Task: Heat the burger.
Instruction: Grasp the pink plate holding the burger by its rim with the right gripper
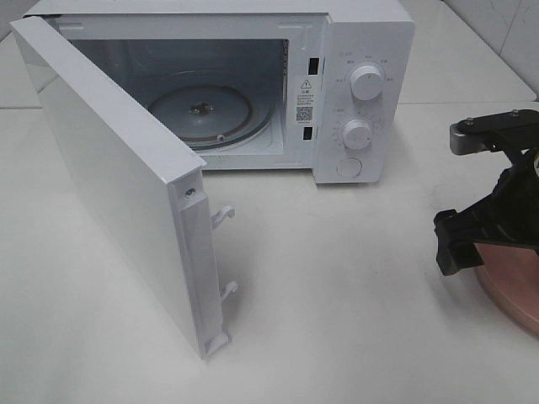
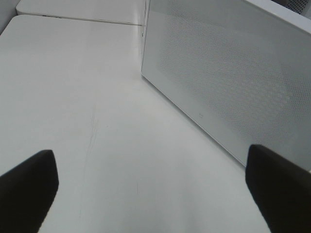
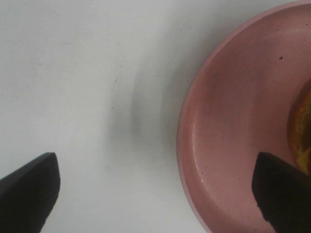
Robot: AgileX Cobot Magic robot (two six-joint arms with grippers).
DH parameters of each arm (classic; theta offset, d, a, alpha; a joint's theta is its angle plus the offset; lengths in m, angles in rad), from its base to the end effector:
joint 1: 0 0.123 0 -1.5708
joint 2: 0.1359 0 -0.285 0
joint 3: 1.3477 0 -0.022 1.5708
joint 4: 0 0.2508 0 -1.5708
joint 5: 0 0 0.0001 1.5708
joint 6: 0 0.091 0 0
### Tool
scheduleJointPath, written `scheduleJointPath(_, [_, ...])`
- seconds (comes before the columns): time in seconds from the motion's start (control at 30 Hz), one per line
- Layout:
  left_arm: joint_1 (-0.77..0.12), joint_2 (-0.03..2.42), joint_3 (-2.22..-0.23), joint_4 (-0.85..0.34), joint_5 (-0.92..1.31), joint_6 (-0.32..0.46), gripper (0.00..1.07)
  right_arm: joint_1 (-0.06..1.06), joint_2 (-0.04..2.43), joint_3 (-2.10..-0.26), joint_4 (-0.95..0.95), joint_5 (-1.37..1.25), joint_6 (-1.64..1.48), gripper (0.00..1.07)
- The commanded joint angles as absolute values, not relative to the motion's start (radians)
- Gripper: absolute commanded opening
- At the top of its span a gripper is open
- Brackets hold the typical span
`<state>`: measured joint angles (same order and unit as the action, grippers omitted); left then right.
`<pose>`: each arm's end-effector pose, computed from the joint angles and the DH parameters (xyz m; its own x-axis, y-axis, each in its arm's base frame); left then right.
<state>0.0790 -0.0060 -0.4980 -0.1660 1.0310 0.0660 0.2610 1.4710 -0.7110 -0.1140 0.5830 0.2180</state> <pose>-0.0039 -0.0133 0.2800 -0.4198 -0.0530 -0.9061 0.0418 0.9961 -0.0776 0.2415 0.0586 0.1824 -0.9400 -0.1246 -0.3176 -0.1245 0.9920 -0.0208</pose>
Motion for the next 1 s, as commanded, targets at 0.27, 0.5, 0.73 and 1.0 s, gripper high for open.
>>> scheduleJointPath(0.27, [0.081, -0.023, -0.496, -0.169, 1.029, 0.062, 1.00, 0.210, 1.591, -0.753, -0.130, 0.572, 0.223, 0.99])
scheduleJointPath(0.5, [0.081, -0.023, -0.496, -0.169, 1.029, 0.062, 1.00, 0.210, 1.670, -0.756, -0.130, 0.526, 0.224, 0.98])
scheduleJointPath(0.73, [0.081, -0.023, -0.496, -0.169, 1.029, 0.062, 1.00, 0.210, 1.738, -0.756, -0.130, 0.486, 0.224, 0.95])
scheduleJointPath(1.0, [0.081, -0.023, -0.496, -0.169, 1.029, 0.062, 1.00, 0.210, 1.790, -0.756, -0.133, 0.477, 0.220, 0.93])
